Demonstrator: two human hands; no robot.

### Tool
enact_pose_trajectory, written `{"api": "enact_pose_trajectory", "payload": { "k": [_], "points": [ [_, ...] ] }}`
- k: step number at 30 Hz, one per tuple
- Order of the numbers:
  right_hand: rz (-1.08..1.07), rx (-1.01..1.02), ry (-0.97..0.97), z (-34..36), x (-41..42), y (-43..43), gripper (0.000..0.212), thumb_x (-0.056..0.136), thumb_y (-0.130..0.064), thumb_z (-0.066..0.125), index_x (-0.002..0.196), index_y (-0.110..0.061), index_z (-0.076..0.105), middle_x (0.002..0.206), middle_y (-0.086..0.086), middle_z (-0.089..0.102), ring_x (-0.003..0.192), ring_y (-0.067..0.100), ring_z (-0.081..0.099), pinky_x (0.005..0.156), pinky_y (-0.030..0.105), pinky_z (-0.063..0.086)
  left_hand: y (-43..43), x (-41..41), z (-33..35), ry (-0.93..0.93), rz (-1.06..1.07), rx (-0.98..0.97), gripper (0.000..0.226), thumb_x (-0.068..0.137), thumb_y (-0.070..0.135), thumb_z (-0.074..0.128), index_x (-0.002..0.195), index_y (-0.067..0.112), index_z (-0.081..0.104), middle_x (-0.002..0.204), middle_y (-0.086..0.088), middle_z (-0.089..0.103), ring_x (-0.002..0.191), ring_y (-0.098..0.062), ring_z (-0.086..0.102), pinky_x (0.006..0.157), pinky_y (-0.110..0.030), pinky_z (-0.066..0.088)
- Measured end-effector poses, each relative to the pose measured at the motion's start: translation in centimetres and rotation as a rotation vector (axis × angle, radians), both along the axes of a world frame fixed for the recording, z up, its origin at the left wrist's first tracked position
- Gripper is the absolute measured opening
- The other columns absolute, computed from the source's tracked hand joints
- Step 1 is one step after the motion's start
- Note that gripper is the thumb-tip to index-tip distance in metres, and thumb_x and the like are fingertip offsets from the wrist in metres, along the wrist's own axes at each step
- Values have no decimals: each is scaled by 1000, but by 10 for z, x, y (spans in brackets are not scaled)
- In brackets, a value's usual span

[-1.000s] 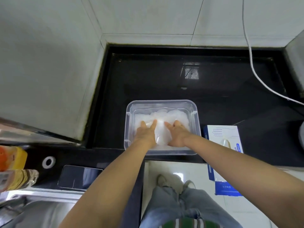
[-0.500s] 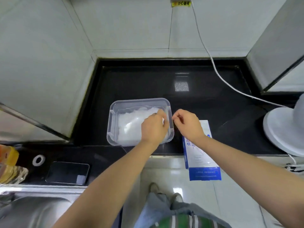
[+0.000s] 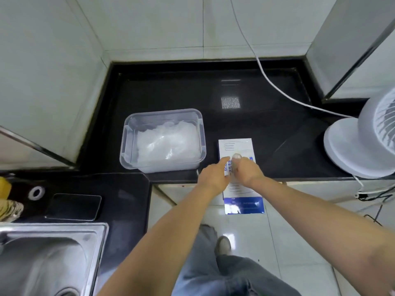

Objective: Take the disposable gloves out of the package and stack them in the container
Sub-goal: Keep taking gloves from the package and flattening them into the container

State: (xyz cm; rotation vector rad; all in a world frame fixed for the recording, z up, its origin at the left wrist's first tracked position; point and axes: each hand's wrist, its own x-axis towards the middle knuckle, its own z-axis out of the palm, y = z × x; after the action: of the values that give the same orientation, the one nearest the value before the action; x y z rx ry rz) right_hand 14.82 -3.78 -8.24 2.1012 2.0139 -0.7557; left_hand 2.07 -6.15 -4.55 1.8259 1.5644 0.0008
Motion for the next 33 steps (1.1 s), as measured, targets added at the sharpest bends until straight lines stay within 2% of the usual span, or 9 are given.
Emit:
{"api": "enact_pose_trajectory", "payload": {
  "k": [2, 6, 10, 14, 19, 23, 26, 29, 33],
  "points": [
    [8, -30, -19, 0, 0, 4, 20, 98, -14, 45, 117, -7, 47, 109, 12, 64, 92, 28, 62, 71, 32, 45, 5, 0, -6, 37, -4, -29, 66, 95, 26, 50, 153, 35, 18, 118, -10, 61, 107, -30, 58, 87, -38, 46],
    [21, -63, -71, 0, 3, 13, 16, 93, -14, 51, 110, -14, 50, 93, 4, 55, 83, 24, 53, 69, 31, 42, 17, 4, -19, 52, -11, -84, 78, 92, 40, 56, 153, 41, 7, 123, -6, 61, 110, -28, 58, 90, -39, 47],
    [-5, 3, -114, -6, 2, 15, 23, 95, -18, 52, 116, -19, 60, 107, 4, 66, 90, 22, 62, 68, 27, 44, 25, 6, -25, 97, -60, -58, 87, 87, 48, 62, 153, 40, 5, 122, -4, 61, 109, -25, 60, 88, -39, 50],
    [-52, 87, -61, -10, 6, 14, 19, 95, -19, 54, 109, -21, 67, 101, 3, 70, 78, 18, 58, 66, 26, 44, 31, 7, -29, 96, -83, -39, 89, 82, 51, 67, 150, 38, 11, 123, -2, 62, 106, -26, 62, 86, -38, 52],
    [-232, 167, 261, -9, 20, 12, 14, 94, -17, 59, 86, -13, 69, 96, 4, 67, 77, 16, 63, 74, 27, 55, 34, 9, -30, 135, -90, -44, 92, 82, 44, 71, 150, 37, 11, 126, -3, 61, 109, -27, 61, 85, -38, 52],
    [-340, 265, 514, 1, 32, 12, 12, 96, -15, 57, 85, -17, 61, 103, 0, 51, 86, 12, 57, 77, 17, 45, 33, 10, -26, 134, -95, -30, 88, 83, 42, 72, 149, 35, 15, 127, -1, 60, 111, -25, 60, 76, -31, 45],
    [-385, 271, 665, 7, 35, 6, 7, 98, -18, 57, 91, -18, 58, 104, -4, 51, 92, 12, 58, 76, 11, 44, 31, 12, -22, 150, -82, -17, 85, 85, 41, 70, 149, 35, 15, 128, -1, 58, 113, -24, 59, 72, -27, 38],
    [-417, 285, 757, 9, 36, 0, 4, 97, -21, 58, 94, -19, 58, 102, -3, 57, 92, 11, 59, 75, 12, 46, 30, 13, -20, 157, -78, -17, 85, 85, 42, 69, 149, 35, 14, 128, -1, 58, 112, -24, 58, 72, -27, 39],
    [-462, 358, 744, 12, 38, 1, 4, 96, -20, 60, 93, -20, 59, 99, -1, 61, 89, 13, 61, 74, 13, 51, 27, 14, -20, 164, -67, -33, 87, 86, 42, 68, 151, 35, 10, 130, -1, 57, 111, -25, 59, 73, -26, 42]
  ]
}}
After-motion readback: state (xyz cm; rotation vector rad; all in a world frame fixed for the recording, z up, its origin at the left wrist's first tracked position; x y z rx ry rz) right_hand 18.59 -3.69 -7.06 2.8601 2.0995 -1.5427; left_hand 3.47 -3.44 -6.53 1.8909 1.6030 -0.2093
